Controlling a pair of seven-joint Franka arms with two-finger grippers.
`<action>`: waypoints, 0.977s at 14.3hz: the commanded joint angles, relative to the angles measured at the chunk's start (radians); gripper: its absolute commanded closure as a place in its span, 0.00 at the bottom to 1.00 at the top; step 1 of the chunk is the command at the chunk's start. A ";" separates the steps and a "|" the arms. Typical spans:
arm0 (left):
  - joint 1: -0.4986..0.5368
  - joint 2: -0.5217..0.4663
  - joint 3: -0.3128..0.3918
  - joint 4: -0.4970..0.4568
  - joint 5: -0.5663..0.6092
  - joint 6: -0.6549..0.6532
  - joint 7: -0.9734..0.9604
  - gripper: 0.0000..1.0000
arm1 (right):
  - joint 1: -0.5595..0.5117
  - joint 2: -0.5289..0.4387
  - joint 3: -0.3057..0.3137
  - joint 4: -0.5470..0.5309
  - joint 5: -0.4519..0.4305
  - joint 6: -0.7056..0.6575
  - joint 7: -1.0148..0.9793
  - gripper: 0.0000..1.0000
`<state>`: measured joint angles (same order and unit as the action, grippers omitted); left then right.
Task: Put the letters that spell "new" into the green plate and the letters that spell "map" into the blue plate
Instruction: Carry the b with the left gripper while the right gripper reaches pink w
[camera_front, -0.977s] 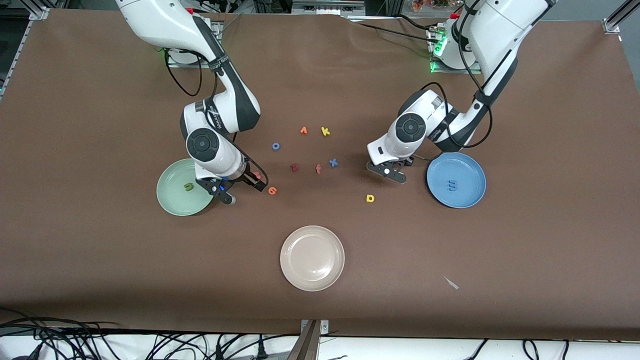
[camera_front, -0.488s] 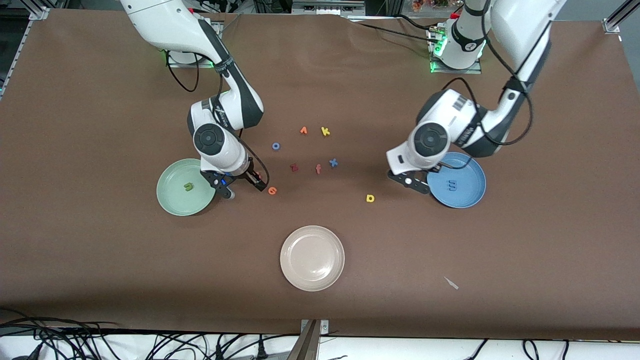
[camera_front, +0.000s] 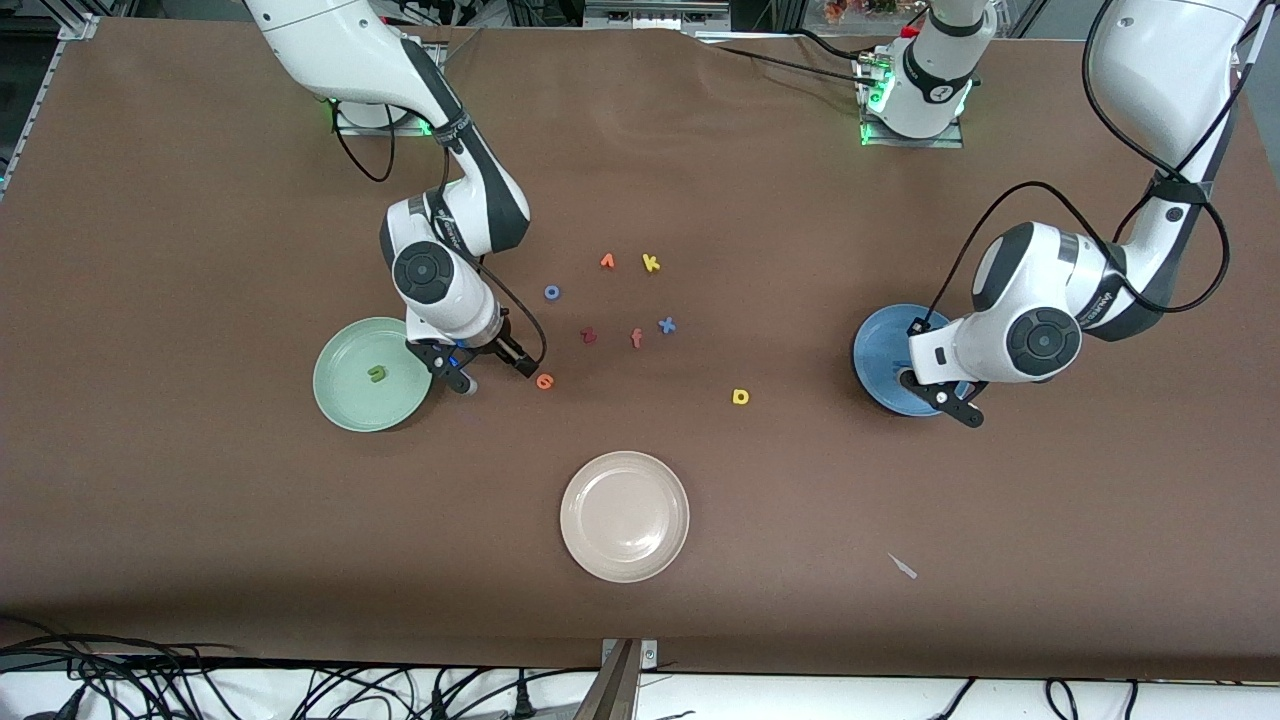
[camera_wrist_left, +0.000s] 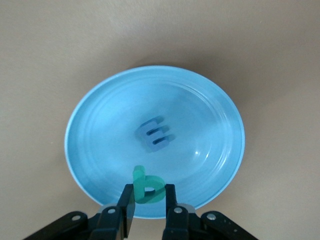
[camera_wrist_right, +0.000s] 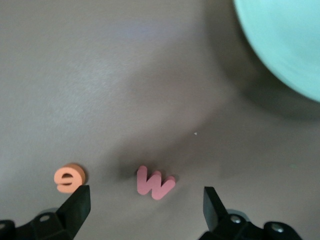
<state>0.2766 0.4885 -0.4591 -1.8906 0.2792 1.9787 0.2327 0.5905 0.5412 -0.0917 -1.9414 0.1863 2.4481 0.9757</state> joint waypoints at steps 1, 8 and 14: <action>0.007 0.015 -0.013 -0.031 0.029 0.043 0.002 0.87 | 0.003 -0.017 0.000 -0.011 0.005 -0.044 -0.244 0.00; 0.058 -0.001 -0.019 -0.162 0.029 0.107 0.002 0.86 | 0.005 -0.017 0.006 -0.011 0.012 -0.063 -0.664 0.00; 0.067 0.009 -0.018 -0.186 0.029 0.155 0.000 0.26 | 0.003 -0.006 0.007 -0.001 -0.001 -0.044 -0.882 0.01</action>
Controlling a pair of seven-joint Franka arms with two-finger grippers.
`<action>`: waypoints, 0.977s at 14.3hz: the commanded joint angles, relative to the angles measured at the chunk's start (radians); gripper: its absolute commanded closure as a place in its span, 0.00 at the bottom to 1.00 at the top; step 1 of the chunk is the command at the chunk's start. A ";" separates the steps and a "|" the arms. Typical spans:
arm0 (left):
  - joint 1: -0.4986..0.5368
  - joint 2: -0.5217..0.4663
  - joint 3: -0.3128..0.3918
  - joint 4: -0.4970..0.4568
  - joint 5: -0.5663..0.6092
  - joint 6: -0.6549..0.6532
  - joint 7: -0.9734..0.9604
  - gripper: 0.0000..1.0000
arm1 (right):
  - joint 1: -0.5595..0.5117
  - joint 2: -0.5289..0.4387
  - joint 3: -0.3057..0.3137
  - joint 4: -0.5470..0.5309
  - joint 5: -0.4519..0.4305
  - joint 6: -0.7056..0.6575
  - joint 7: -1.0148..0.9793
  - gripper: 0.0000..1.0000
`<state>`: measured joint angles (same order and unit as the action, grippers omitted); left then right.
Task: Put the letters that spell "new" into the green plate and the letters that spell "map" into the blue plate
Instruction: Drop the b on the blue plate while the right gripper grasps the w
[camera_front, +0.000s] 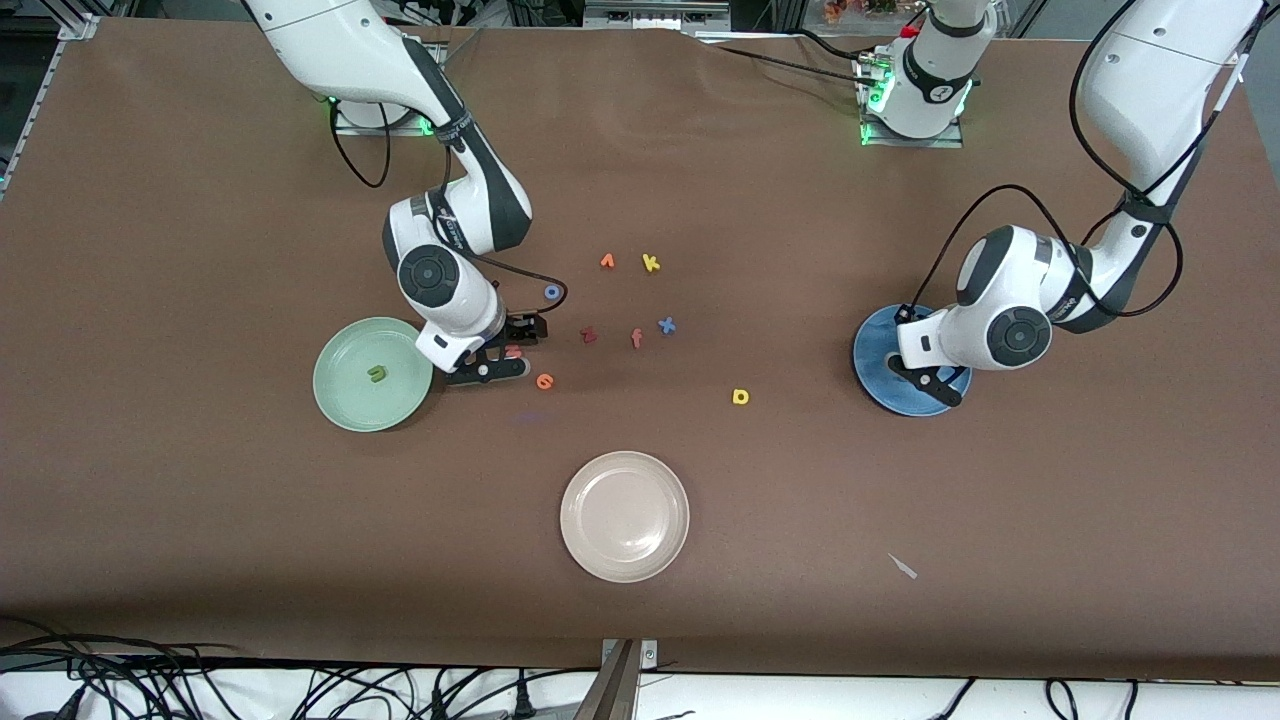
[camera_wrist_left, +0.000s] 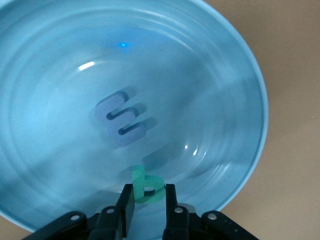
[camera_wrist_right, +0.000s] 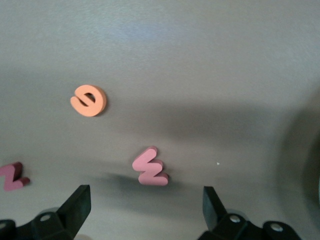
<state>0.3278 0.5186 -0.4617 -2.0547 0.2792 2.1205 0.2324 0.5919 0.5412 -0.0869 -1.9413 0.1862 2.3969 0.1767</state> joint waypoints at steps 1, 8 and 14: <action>0.017 -0.022 -0.015 -0.021 0.029 0.012 0.002 0.00 | 0.002 -0.006 0.003 -0.001 -0.001 0.022 -0.126 0.01; 0.007 -0.051 -0.089 0.092 0.012 -0.068 -0.013 0.00 | 0.006 0.040 0.001 -0.004 -0.007 0.103 -0.243 0.14; -0.125 0.016 -0.115 0.238 0.008 -0.067 -0.233 0.00 | 0.031 0.055 -0.002 -0.004 -0.010 0.113 -0.240 0.70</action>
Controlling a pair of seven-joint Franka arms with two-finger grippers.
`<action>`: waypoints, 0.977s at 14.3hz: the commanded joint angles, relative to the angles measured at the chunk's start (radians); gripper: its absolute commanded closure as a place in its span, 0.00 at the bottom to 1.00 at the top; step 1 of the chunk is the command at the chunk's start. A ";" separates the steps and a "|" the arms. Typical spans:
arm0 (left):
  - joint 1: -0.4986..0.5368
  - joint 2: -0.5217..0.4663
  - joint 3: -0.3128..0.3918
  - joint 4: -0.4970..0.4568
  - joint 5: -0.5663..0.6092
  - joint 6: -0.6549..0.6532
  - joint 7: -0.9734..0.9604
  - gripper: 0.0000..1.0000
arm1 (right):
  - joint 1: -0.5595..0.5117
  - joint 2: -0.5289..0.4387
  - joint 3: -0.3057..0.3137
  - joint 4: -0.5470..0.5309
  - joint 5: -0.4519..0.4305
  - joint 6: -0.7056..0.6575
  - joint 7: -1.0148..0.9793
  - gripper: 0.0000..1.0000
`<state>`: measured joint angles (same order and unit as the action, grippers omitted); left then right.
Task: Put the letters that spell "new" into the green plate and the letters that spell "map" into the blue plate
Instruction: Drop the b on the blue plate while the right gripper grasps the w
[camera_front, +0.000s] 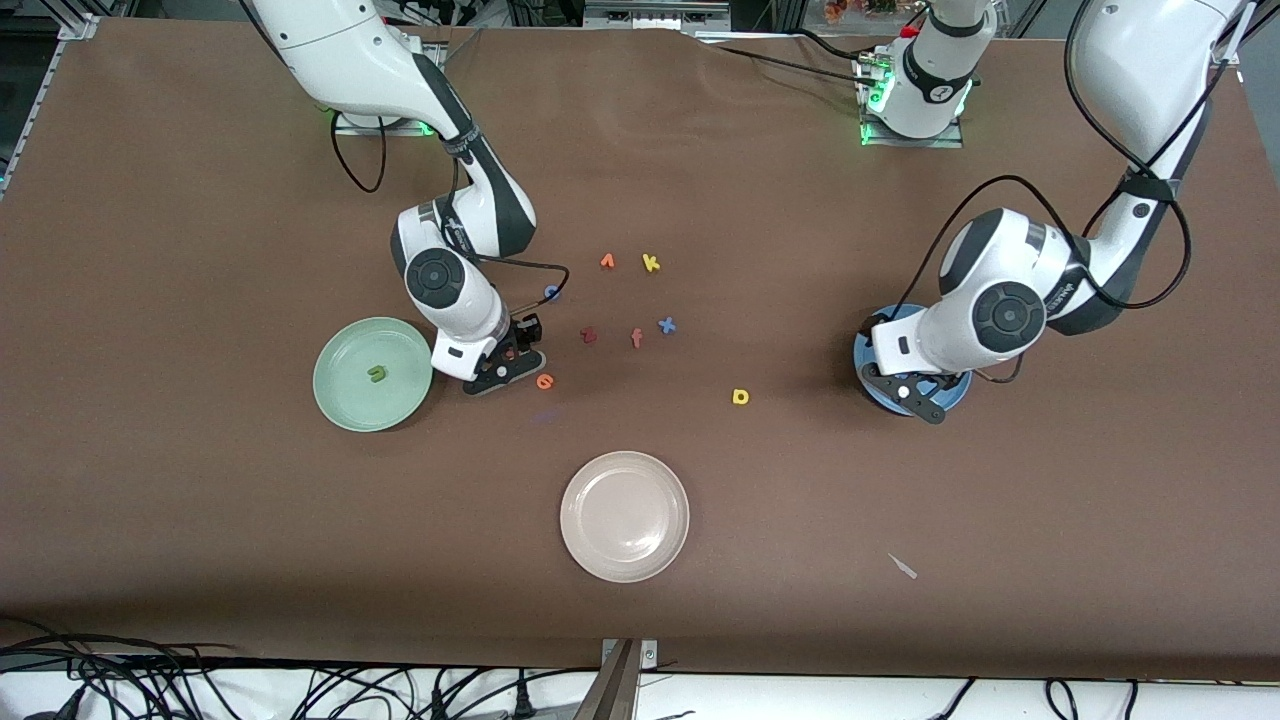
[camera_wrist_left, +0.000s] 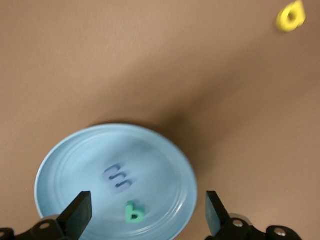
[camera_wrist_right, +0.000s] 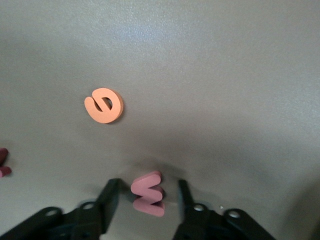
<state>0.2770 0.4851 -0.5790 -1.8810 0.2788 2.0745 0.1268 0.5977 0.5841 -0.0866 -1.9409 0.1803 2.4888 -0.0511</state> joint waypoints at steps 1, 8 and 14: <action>-0.108 0.082 0.002 0.107 0.010 -0.020 -0.232 0.00 | 0.030 0.014 -0.002 -0.004 -0.018 0.022 -0.009 0.75; -0.295 0.245 0.011 0.342 0.020 0.004 -0.564 0.00 | 0.019 -0.006 -0.054 0.117 -0.068 -0.167 -0.039 0.99; -0.332 0.294 0.042 0.347 0.030 0.081 -0.570 0.00 | 0.019 -0.030 -0.212 0.165 -0.064 -0.344 -0.085 0.99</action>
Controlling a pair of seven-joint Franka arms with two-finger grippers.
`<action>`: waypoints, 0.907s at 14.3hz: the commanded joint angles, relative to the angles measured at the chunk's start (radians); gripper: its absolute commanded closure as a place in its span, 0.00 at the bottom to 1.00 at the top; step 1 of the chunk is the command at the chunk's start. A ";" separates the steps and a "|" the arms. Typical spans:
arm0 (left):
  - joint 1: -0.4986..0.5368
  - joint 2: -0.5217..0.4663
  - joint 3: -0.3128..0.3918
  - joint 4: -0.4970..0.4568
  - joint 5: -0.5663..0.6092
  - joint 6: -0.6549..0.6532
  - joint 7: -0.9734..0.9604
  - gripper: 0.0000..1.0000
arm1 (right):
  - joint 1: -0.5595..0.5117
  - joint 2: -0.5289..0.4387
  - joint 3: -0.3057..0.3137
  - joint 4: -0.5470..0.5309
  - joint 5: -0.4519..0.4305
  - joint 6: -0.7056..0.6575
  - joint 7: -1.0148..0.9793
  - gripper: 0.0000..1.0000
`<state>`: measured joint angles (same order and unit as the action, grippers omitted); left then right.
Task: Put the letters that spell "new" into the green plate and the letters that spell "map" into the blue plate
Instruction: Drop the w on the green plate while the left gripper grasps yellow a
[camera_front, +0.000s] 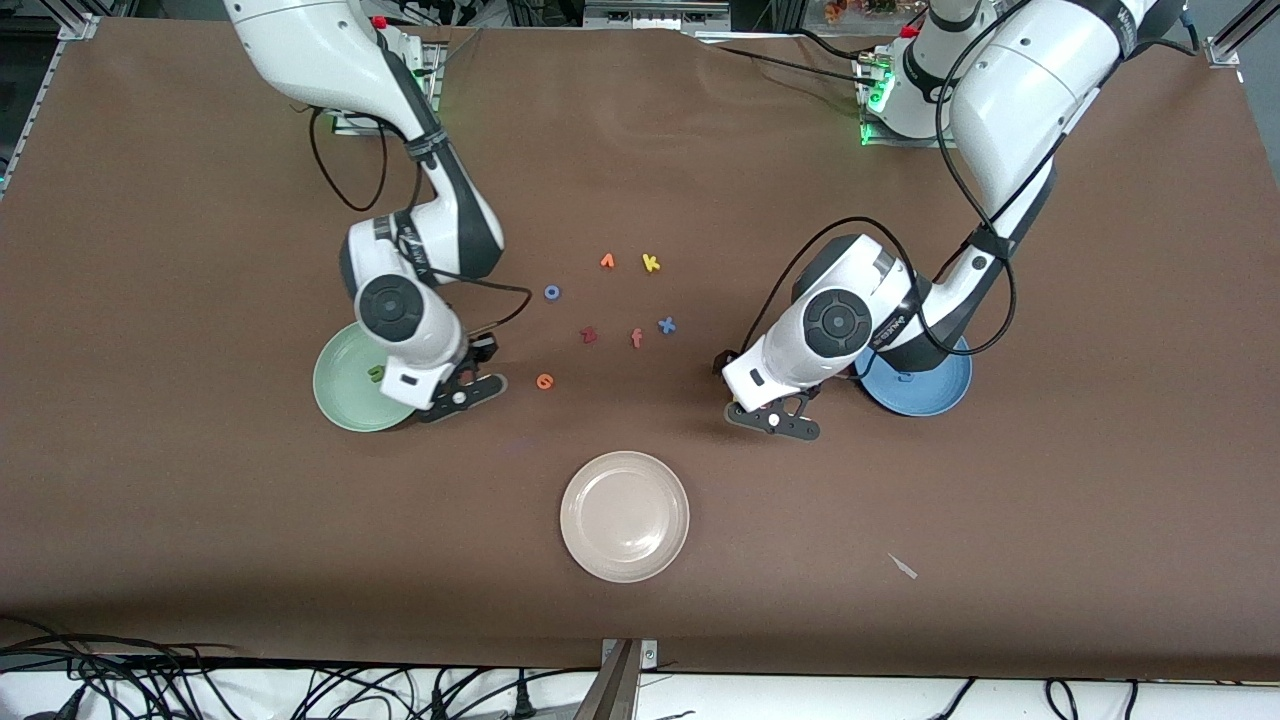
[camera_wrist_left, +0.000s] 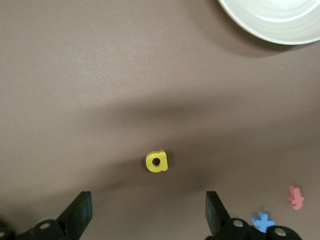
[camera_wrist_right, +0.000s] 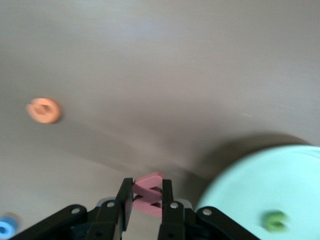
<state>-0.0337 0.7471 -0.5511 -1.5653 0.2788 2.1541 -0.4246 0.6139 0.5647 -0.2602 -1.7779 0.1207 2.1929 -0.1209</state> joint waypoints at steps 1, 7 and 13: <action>-0.040 0.044 0.019 0.033 0.039 0.003 -0.019 0.00 | 0.003 -0.011 -0.060 0.002 -0.004 -0.071 -0.016 0.99; -0.178 0.072 0.152 0.034 0.094 0.076 -0.025 0.01 | -0.054 0.017 -0.100 -0.001 0.008 -0.099 -0.013 0.96; -0.176 0.107 0.155 0.031 0.096 0.164 -0.016 0.13 | -0.086 0.014 -0.097 0.000 0.013 -0.105 -0.010 0.00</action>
<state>-0.2028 0.8203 -0.4009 -1.5608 0.3378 2.2751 -0.4307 0.5318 0.5867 -0.3626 -1.7821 0.1222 2.1054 -0.1277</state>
